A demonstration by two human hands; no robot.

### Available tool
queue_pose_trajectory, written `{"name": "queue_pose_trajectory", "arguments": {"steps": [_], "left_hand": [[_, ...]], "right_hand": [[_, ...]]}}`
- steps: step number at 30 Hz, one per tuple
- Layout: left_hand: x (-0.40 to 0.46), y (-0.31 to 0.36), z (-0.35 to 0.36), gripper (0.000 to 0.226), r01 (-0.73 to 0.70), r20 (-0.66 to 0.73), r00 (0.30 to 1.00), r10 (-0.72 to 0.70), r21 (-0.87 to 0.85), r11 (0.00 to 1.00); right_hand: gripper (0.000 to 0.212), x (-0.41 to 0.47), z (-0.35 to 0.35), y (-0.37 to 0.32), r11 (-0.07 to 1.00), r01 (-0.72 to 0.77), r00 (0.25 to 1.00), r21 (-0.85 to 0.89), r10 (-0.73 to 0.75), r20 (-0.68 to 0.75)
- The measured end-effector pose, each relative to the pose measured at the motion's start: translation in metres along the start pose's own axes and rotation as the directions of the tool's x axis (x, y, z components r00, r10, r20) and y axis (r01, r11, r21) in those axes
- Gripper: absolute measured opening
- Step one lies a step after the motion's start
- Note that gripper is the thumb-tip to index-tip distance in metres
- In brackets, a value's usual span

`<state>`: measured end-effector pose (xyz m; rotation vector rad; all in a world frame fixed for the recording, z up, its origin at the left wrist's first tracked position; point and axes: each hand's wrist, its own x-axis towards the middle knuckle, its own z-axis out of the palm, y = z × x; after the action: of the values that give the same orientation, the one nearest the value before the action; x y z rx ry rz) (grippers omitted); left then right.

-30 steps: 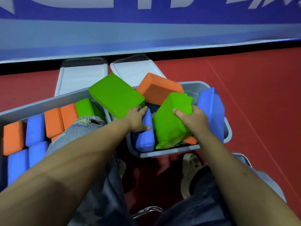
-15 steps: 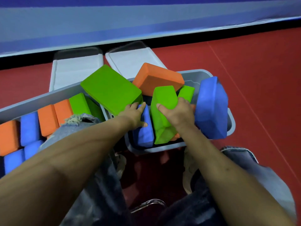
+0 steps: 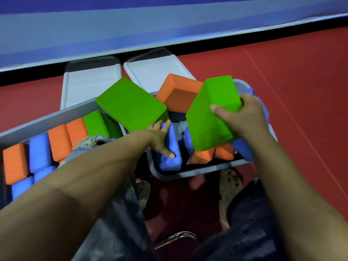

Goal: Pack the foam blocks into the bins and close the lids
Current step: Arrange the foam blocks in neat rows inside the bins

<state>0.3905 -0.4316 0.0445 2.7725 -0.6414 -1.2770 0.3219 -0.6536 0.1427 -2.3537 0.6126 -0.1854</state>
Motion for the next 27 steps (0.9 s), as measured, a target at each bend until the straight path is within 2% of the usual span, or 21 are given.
{"name": "queue_pose_trajectory", "arguments": {"steps": [1, 3, 7, 12, 16, 18, 22, 27], "left_hand": [[0.0, -0.002, 0.0, 0.133, 0.008, 0.013, 1.0, -0.008, 0.005, 1.0], [0.001, 0.0, 0.006, 0.134, 0.014, -0.045, 0.999, -0.012, 0.047, 0.999], [0.004, 0.018, 0.024, 0.133, 0.042, -0.131, 0.991, -0.026, 0.124, 0.991], [0.02, 0.043, 0.033, 0.128, 0.05, -0.123, 0.992, -0.026, 0.19, 0.981], [0.035, 0.055, 0.03, 0.128, 0.065, -0.047, 0.997, -0.056, 0.237, 0.969], [0.037, 0.051, 0.028, 0.129, 0.082, -0.022, 0.997, -0.079, 0.267, 0.96], [0.022, 0.02, 0.027, 0.131, 0.168, 0.011, 0.983, -0.183, 0.345, 0.923], [0.016, 0.007, 0.036, 0.131, 0.216, -0.033, 0.975, -0.219, 0.354, 0.91]], "right_hand": [[0.08, -0.002, 0.006, 0.001, 1.0, -0.003, 1.0, -0.022, 0.003, 0.027], [0.069, -0.003, 0.013, 0.0, 0.998, 0.011, 0.998, -0.056, -0.007, 0.069], [0.069, -0.003, 0.011, -0.004, 0.999, 0.037, 0.995, -0.031, -0.033, 0.097], [0.059, -0.008, -0.006, 0.006, 1.0, 0.007, 0.997, 0.018, -0.008, 0.08], [0.072, -0.012, -0.018, 0.016, 1.0, 0.024, 0.999, 0.019, -0.025, 0.04], [0.07, -0.011, -0.022, 0.019, 0.999, 0.045, 0.999, -0.028, -0.044, 0.026], [0.069, -0.007, -0.023, 0.016, 0.989, 0.12, 0.99, -0.088, -0.113, 0.084], [0.059, -0.011, -0.023, 0.012, 0.982, 0.166, 0.985, -0.094, -0.16, 0.064]]}}
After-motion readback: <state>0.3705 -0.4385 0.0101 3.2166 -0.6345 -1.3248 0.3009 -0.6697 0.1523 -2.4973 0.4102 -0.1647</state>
